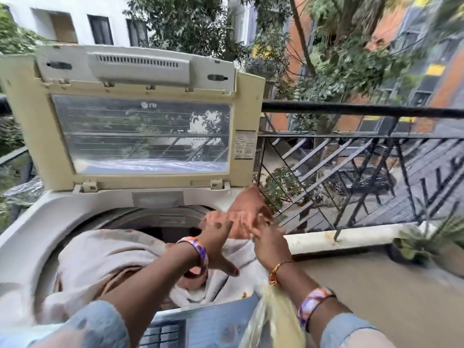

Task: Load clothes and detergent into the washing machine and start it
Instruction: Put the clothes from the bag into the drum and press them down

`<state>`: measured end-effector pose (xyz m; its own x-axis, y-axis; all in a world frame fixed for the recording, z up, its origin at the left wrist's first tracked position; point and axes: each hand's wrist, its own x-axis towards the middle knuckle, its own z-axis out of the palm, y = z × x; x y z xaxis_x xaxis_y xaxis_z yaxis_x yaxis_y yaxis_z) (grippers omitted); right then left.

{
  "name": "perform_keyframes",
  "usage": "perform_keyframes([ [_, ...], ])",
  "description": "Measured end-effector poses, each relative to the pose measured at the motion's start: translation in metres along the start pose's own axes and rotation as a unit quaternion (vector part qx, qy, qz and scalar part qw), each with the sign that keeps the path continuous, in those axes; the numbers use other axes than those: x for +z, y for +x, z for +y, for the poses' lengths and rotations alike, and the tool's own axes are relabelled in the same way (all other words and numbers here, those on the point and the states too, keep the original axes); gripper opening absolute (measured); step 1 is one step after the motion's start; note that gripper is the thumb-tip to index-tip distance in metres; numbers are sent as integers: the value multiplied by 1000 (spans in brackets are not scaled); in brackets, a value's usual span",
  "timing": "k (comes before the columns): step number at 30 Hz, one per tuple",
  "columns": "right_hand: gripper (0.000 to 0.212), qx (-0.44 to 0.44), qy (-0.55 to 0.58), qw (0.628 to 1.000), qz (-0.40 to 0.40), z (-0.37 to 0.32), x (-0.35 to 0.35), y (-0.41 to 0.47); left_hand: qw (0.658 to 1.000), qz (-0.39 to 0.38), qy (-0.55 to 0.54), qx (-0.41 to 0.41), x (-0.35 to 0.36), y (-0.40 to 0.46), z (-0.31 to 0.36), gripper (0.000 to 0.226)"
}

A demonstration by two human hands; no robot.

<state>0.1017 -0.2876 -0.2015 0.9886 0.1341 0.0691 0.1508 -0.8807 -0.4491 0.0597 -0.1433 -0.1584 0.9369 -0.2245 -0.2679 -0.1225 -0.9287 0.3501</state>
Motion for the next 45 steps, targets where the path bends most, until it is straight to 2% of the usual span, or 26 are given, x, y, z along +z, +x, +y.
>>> perform_keyframes([
  [4,55,-42,-147,988,25,-4,-1,3,1000,-6,-7,-26,4,16,2,105],
  [6,57,-105,-153,982,34,-6,-4,5,999,8,-10,-38,-3,17,-2,95],
  [8,59,-169,-77,982,32,-11,-1,11,998,33,-7,-54,-14,12,-13,82],
  [10,57,-214,93,972,-4,-25,6,17,994,60,-4,-87,-25,0,-31,72],
  [12,49,-231,274,931,-65,-49,10,18,987,85,23,-138,-34,-22,-52,69],
  [13,45,-229,330,911,-88,-63,10,16,981,86,46,-169,-39,-36,-62,75],
  [14,42,-222,360,900,-103,-75,12,15,972,74,68,-211,-42,-50,-72,86],
  [16,44,-220,393,883,-132,-98,18,13,949,-7,105,-297,-47,-73,-92,113],
  [18,49,-256,411,858,-170,-117,29,12,916,-95,131,-368,-39,-86,-117,122],
  [19,52,-272,389,857,-201,-126,38,14,903,-124,141,-386,-33,-90,-128,119],
  [21,60,-306,272,875,-258,-141,61,19,888,-164,135,-407,-25,-87,-145,103],
  [24,105,-274,32,890,-364,-154,112,28,880,-228,115,-401,-27,-61,-160,49],
  [25,120,-245,-60,886,-390,-151,130,31,884,-239,124,-383,-25,-48,-164,42],
  [27,130,-206,-145,861,-442,-138,172,39,898,-250,110,-345,5,-22,-196,51],
  [28,74,-192,-137,850,-471,-132,184,40,907,-252,86,-326,27,-10,-215,70],
  [29,90,-185,-138,862,-452,-126,201,43,911,-259,58,-315,44,-2,-226,92],
  [30,104,-182,-165,850,-466,-122,209,43,912,-266,27,-311,57,4,-233,109],
  [31,122,-168,-178,854,-459,-118,220,44,910,-278,4,-308,70,10,-240,117],
  [32,132,-150,-193,851,-464,-115,227,43,907,-287,-10,-308,80,16,-245,120],
  [34,133,-109,-208,854,-465,-110,239,42,903,-298,-28,-308,97,25,-250,120],
  [38,127,-97,-218,851,-468,-93,265,39,901,-297,-30,-316,133,33,-256,107],
  [42,126,-109,-214,853,-464,-90,285,28,909,-271,-26,-316,164,27,-266,90],
  [45,125,-116,-211,854,-460,-94,298,27,905,-276,-21,-322,177,29,-282,90],
])
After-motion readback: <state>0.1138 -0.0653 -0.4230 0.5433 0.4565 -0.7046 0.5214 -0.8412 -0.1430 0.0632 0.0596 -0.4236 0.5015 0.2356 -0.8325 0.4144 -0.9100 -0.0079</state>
